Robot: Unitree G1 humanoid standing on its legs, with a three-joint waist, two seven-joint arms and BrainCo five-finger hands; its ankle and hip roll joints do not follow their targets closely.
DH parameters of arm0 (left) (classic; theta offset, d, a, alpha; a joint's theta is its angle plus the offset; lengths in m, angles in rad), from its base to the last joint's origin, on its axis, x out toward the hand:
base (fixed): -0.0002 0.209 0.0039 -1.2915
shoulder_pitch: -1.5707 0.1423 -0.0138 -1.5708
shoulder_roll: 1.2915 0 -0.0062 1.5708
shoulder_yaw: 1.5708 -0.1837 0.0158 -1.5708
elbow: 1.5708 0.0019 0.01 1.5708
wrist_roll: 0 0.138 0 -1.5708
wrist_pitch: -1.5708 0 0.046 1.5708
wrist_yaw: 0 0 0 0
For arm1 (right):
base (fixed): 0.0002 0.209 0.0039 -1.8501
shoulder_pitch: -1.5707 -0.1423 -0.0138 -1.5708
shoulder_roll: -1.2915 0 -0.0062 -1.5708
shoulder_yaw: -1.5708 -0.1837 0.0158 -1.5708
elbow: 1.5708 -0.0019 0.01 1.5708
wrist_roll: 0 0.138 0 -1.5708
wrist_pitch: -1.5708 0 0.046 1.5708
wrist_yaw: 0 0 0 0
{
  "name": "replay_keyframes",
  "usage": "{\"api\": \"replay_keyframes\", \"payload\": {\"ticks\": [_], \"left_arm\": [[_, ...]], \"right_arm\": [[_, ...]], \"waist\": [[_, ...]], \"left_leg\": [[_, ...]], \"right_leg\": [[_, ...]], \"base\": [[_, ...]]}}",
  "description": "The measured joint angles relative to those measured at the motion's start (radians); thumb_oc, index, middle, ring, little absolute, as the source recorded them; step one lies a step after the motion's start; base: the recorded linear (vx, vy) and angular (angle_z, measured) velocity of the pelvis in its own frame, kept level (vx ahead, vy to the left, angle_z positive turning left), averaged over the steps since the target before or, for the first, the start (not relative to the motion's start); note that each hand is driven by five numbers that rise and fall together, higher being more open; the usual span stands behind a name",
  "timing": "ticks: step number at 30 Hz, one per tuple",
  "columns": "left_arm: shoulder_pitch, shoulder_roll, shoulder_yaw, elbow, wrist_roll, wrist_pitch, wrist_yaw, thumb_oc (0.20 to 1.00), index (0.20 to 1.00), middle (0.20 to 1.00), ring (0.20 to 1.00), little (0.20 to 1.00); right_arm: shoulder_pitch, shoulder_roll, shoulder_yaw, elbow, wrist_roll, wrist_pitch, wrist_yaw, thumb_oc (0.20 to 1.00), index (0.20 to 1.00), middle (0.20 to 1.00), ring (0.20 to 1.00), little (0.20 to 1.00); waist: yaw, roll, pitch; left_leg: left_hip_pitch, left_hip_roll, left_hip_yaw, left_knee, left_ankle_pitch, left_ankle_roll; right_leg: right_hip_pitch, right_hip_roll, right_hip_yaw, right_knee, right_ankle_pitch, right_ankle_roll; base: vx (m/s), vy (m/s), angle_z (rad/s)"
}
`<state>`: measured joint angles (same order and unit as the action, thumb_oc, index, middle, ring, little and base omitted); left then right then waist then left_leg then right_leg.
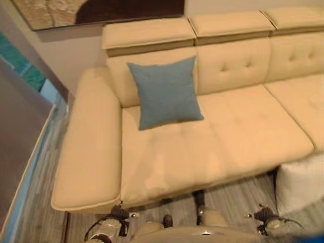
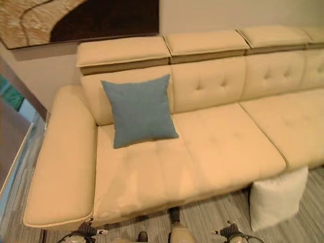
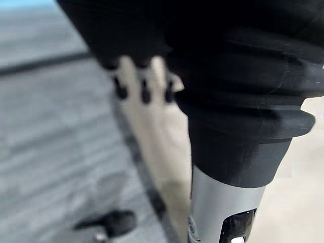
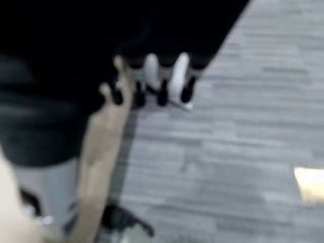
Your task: Pick up all the scattered cushions and arrange them neatly on the sofa.
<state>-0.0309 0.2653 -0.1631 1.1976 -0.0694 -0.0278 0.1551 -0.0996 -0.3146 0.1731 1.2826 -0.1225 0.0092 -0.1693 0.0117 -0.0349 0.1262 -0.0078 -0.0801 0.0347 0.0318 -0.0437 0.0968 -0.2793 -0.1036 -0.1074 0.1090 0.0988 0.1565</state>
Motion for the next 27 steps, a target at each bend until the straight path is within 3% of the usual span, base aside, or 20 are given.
{"api": "replay_keyframes", "payload": {"ticks": [1, 4, 7, 8, 9, 10, 11, 13, 15, 17, 18, 20, 21, 23, 24, 26, 27], "left_arm": [[0.012, 0.001, 0.006, -0.001, 0.000, -0.001, 0.000, 1.000, 1.000, 1.000, 1.000, 1.000], [0.032, 0.005, 0.017, -0.005, -0.012, -0.005, -0.002, 1.000, 1.000, 1.000, 1.000, 1.000], [0.049, 0.021, 0.016, -0.006, -0.022, -0.004, -0.004, 1.000, 1.000, 1.000, 1.000, 1.000], [0.044, 0.028, 0.016, -0.004, -0.022, -0.003, -0.005, 1.000, 1.000, 1.000, 1.000, 1.000], [0.043, 0.029, 0.016, -0.003, -0.023, -0.002, -0.004, 1.000, 1.000, 1.000, 1.000, 1.000], [0.051, 0.034, 0.017, 0.002, -0.023, 0.002, -0.004, 1.000, 1.000, 1.000, 1.000, 1.000], [0.043, 0.027, 0.017, -0.003, -0.023, 0.003, -0.006, 1.000, 1.000, 1.000, 1.000, 1.000], [0.047, 0.014, 0.007, -0.014, -0.027, -0.003, -0.006, 1.000, 1.000, 1.000, 1.000, 1.000], [0.031, 0.005, 0.003, -0.042, -0.028, -0.005, -0.007, 1.000, 1.000, 1.000, 1.000, 1.000], [0.020, 0.002, -0.004, -0.041, -0.027, -0.004, -0.011, 1.000, 1.000, 1.000, 1.000, 1.000], [0.017, -0.007, -0.004, -0.042, -0.027, -0.002, -0.020, 1.000, 1.000, 1.000, 1.000, 1.000], [0.019, -0.013, -0.028, -0.045, -0.027, -0.003, -0.026, 1.000, 1.000, 1.000, 1.000, 1.000], [0.026, -0.026, -0.035, -0.044, -0.027, -0.001, -0.026, 1.000, 1.000, 1.000, 1.000, 1.000], [0.029, -0.046, -0.030, -0.041, -0.027, 0.000, -0.026, 1.000, 1.000, 1.000, 1.000, 1.000], [0.023, -0.053, -0.029, -0.038, -0.027, -0.001, -0.026, 1.000, 1.000, 1.000, 1.000, 1.000], [-0.025, -0.059, -0.035, -0.040, -0.019, -0.001, -0.023, 1.000, 1.000, 1.000, 1.000, 1.000], [-0.029, -0.060, -0.047, -0.036, -0.018, 0.000, -0.025, 1.000, 1.000, 1.000, 1.000, 1.000]], "right_arm": [[-0.009, 0.000, 0.018, 0.007, -0.002, 0.000, -0.001, 1.000, 1.000, 1.000, 1.000, 1.000], [-0.004, -0.001, 0.032, -0.003, -0.002, -0.002, 0.001, 1.000, 1.000, 1.000, 1.000, 1.000], [-0.012, 0.001, 0.035, 0.001, -0.002, -0.004, 0.001, 1.000, 1.000, 1.000, 1.000, 1.000], [-0.001, 0.001, 0.035, 0.000, -0.005, -0.002, 0.000, 1.000, 1.000, 1.000, 1.000, 1.000], [-0.003, 0.003, 0.035, 0.001, -0.008, -0.001, 0.000, 1.000, 1.000, 1.000, 1.000, 1.000], [-0.012, 0.010, 0.035, -0.003, -0.009, -0.005, -0.002, 1.000, 1.000, 1.000, 1.000, 1.000], [-0.004, 0.007, 0.034, -0.004, -0.009, -0.004, -0.004, 1.000, 1.000, 1.000, 1.000, 1.000], [0.025, 0.000, 0.033, -0.002, -0.007, -0.002, -0.006, 1.000, 1.000, 1.000, 1.000, 1.000], [0.066, -0.011, 0.031, -0.011, -0.006, -0.002, -0.011, 1.000, 1.000, 1.000, 1.000, 1.000], [0.081, -0.018, 0.031, -0.001, -0.004, 0.008, -0.012, 1.000, 1.000, 1.000, 1.000, 1.000], [0.102, -0.028, 0.026, 0.000, 0.000, 0.008, -0.013, 1.000, 1.000, 1.000, 1.000, 1.000], [0.092, -0.030, 0.019, 0.005, 0.001, 0.008, -0.015, 1.000, 1.000, 1.000, 1.000, 1.000], [0.074, -0.035, 0.019, 0.007, 0.001, 0.006, -0.016, 1.000, 1.000, 1.000, 1.000, 1.000], [0.046, -0.047, 0.019, 0.010, 0.001, 0.003, -0.016, 1.000, 1.000, 1.000, 1.000, 1.000], [0.036, -0.053, 0.022, 0.009, 0.001, 0.004, -0.017, 1.000, 1.000, 1.000, 1.000, 1.000], [0.062, -0.048, 0.030, 0.010, 0.001, 0.011, -0.017, 1.000, 1.000, 1.000, 1.000, 1.000], [0.047, -0.048, 0.027, 0.011, 0.001, 0.006, -0.015, 1.000, 1.000, 1.000, 1.000, 1.000]], "waist": [[0.009, 0.014, 0.010], [0.051, 0.045, 0.009], [0.075, 0.019, -0.004], [0.084, 0.000, -0.006], [0.098, -0.008, -0.011], [0.102, -0.019, -0.017], [0.084, -0.015, -0.016], [0.085, -0.004, -0.027], [0.058, -0.003, -0.036], [0.044, -0.007, -0.037], [0.018, -0.002, -0.041], [0.038, -0.019, -0.031], [0.040, -0.024, -0.027], [0.039, -0.012, -0.025], [0.030, 0.004, -0.014], [-0.010, 0.005, -0.009], [0.000, 0.016, -0.009]], "left_leg": [[-0.006, 0.024, 0.045, 0.004, 0.009, 0.013], [0.012, 0.088, 0.123, -0.027, 0.025, 0.000], [-0.007, 0.102, 0.177, -0.036, 0.027, -0.005], [-0.009, 0.115, 0.230, -0.039, 0.052, -0.035], [-0.007, 0.118, 0.254, -0.044, 0.058, -0.045], [-0.018, 0.118, 0.246, -0.037, 0.060, -0.068], [-0.013, 0.136, 0.223, -0.032, 0.070, -0.080], [-0.018, 0.165, 0.150, -0.021, 0.089, -0.115], [-0.054, 0.188, 0.109, 0.003, 0.125, -0.166], [-0.072, 0.191, 0.085, 0.010, 0.155, -0.186], [-0.077, 0.192, 0.058, 0.020, 0.167, -0.195], [-0.084, 0.185, -0.020, 0.043, 0.158, -0.206], [-0.076, 0.130, -0.170, 0.038, 0.115, -0.222], [-0.050, 0.071, -0.246, 0.011, 0.094, -0.195], [-0.038, 0.064, -0.226, -0.016, 0.092, -0.188], [-0.030, 0.061, -0.219, -0.018, 0.050, -0.154], [-0.020, 0.070, -0.204, -0.049, 0.043, -0.142]], "right_leg": [[0.001, -0.012, -0.091, 0.126, -0.053, -0.020], [0.057, -0.014, -0.151, 0.345, -0.181, -0.035], [0.150, -0.043, -0.173, 0.335, -0.245, -0.036], [0.233, -0.052, -0.219, 0.181, -0.262, -0.045], [0.245, -0.051, -0.244, 0.133, -0.265, -0.052], [0.297, -0.014, -0.189, -0.017, -0.220, -0.082], [0.307, 0.001, -0.192, -0.049, -0.195, -0.092], [0.313, 0.042, -0.154, -0.082, -0.184, -0.110], [0.301, 0.067, -0.152, -0.104, -0.173, -0.132], [0.300, 0.072, -0.152, -0.127, -0.157, -0.141], [0.296, 0.082, -0.135, -0.143, -0.138, -0.158], [0.284, 0.079, -0.076, -0.147, -0.118, -0.173], [0.278, 0.075, -0.008, -0.169, -0.080, -0.182], [0.266, 0.077, 0.068, -0.201, -0.041, -0.169], [0.264, 0.089, 0.086, -0.202, -0.036, -0.165], [0.239, 0.099, 0.122, -0.202, -0.014, -0.146], [0.218, 0.105, 0.133, -0.202, -0.016, -0.132]], "base": [[-0.32, 0.118, -1.03], [-0.18, -0.057, -0.98], [-0.16, -0.153, -0.87], [-0.09, -0.154, -0.75], [-0.07, -0.235, -0.99], [-0.04, -0.138, -0.72], [-0.07, -0.223, -0.61], [-0.09, -0.148, -0.38], [-0.08, -0.103, -0.06], [-0.13, -0.060, -0.09], [-0.17, -0.041, -0.39], [-0.13, -0.003, -0.92], [-0.07, 0.034, -1.28], [-0.08, 0.093, -1.44], [-0.10, 0.131, -0.96], [-0.09, 0.127, -0.44], [-0.10, 0.136, -0.72]]}}
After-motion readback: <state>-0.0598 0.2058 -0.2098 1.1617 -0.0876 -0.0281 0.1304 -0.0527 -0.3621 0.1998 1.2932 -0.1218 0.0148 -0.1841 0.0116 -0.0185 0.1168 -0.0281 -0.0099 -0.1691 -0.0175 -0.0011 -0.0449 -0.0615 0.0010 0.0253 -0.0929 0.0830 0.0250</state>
